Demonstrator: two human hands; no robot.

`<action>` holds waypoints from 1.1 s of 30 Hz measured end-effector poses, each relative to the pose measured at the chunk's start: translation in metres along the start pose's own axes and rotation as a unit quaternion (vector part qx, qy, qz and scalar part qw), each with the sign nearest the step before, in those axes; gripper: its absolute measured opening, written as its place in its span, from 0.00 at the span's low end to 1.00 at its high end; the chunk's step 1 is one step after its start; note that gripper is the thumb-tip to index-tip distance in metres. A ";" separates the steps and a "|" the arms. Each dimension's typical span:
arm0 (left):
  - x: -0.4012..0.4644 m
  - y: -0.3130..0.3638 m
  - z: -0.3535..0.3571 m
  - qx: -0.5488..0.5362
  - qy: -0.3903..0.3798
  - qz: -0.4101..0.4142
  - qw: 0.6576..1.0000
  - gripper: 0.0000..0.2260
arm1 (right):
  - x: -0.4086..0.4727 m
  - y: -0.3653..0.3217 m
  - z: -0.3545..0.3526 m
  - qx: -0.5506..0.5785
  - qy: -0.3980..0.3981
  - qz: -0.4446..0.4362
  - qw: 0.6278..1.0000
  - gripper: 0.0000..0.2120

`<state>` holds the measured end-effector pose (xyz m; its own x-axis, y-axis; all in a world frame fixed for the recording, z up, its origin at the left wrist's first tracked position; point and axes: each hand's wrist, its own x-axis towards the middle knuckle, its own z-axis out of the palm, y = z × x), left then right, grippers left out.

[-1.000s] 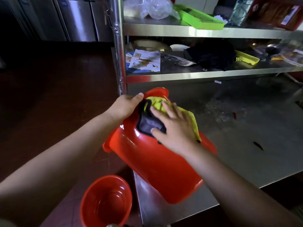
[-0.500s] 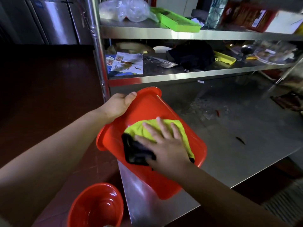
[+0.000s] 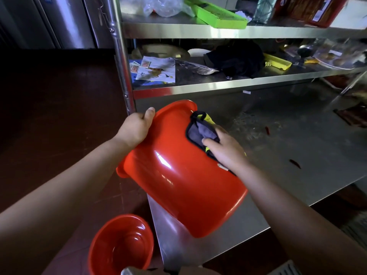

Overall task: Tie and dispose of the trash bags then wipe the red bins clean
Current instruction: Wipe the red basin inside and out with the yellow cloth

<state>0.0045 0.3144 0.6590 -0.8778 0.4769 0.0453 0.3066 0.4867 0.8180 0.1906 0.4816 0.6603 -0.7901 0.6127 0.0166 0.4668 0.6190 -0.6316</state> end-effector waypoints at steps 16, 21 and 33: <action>0.025 0.026 0.025 0.049 -0.010 0.014 0.999 0.25 | -0.100 0.036 0.029 -0.351 0.058 -0.240 0.903 0.30; 0.008 -0.006 0.011 -0.042 -0.008 0.025 0.999 0.22 | -0.074 0.042 0.010 -0.200 0.108 -0.133 0.965 0.30; -0.059 -0.067 -0.009 -0.186 0.026 0.002 0.982 0.22 | -0.004 0.006 -0.003 0.035 -0.012 0.112 0.993 0.18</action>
<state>0.0319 0.2470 0.6068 -0.8970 0.4364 0.0702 0.1634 0.1798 0.9700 0.1977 0.4846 0.6587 -0.6791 0.7188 -0.1488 0.6041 0.4322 -0.6696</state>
